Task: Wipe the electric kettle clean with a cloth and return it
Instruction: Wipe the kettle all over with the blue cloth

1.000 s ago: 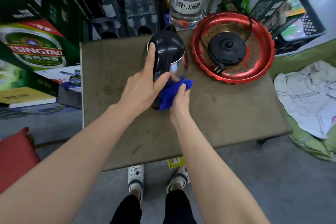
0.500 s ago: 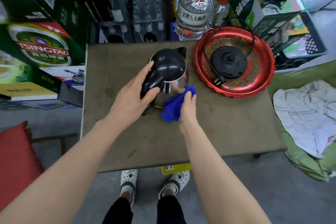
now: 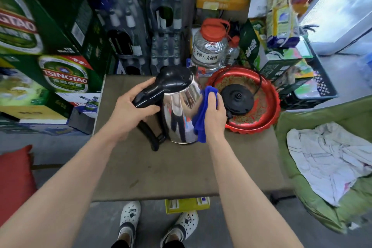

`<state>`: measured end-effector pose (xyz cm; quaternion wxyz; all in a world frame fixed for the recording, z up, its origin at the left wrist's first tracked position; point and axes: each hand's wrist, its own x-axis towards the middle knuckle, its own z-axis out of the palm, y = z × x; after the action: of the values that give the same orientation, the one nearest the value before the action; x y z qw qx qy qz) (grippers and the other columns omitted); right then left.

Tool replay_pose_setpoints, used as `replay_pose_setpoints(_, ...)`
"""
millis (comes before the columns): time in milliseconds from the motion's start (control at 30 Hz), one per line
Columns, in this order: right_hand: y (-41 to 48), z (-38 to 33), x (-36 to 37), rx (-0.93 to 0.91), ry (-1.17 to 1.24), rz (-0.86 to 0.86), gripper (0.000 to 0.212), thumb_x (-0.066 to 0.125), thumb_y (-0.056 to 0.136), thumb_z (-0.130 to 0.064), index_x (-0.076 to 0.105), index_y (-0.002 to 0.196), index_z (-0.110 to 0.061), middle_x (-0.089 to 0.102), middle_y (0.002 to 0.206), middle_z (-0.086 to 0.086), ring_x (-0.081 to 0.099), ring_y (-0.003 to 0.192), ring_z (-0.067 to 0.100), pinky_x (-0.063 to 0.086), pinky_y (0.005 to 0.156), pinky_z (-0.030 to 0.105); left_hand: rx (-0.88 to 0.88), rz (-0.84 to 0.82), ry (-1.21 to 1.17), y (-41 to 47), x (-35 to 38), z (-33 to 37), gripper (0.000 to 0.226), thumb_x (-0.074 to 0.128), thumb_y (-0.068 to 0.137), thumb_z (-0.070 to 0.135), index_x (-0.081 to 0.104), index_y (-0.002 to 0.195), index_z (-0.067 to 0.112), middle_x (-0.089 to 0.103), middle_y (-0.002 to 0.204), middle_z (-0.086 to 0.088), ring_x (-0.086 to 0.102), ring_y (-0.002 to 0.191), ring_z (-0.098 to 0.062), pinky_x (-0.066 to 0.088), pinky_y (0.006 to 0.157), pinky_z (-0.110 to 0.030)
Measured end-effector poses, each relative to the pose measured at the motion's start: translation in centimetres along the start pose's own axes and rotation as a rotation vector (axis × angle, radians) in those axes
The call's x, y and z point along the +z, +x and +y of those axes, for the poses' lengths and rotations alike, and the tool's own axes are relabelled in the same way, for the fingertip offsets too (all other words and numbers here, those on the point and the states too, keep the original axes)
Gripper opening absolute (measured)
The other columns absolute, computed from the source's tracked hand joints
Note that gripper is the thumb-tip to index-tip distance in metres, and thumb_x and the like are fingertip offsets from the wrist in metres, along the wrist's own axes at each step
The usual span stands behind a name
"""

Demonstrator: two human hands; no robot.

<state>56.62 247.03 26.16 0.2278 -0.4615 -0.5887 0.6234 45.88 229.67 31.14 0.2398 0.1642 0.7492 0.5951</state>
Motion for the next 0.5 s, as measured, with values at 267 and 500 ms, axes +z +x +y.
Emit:
replay_pose_setpoints(267,-7.0,-3.5,1.9,-0.935,-0.843,0.170,0.047,0.044,0.102,-0.042,0.049,0.148,-0.032,0.036,0.162,0.002,0.032,0.149,0.036,0.028,0.116,0.057,-0.012,0.034,-0.249,-0.6,2.6,2.8,0.075,0.068,0.067,-0.008,0.062,0.129,0.034,0.066,0.070,0.005,0.041,0.045,-0.012,0.042,0.047,-0.022)
replay_pose_setpoints(500,-4.2,-7.0,-1.3,-0.986,-0.889,0.317,0.046,0.048,0.099,-0.041,0.054,0.143,-0.031,0.048,0.154,0.005,0.047,0.138,0.035,0.044,0.101,0.055,-0.044,-0.001,-0.363,-1.0,4.4,4.2,0.066,0.063,0.079,-0.015,0.065,0.125,0.033,0.064,0.070,0.005,0.037,0.044,-0.014,0.038,0.045,-0.025)
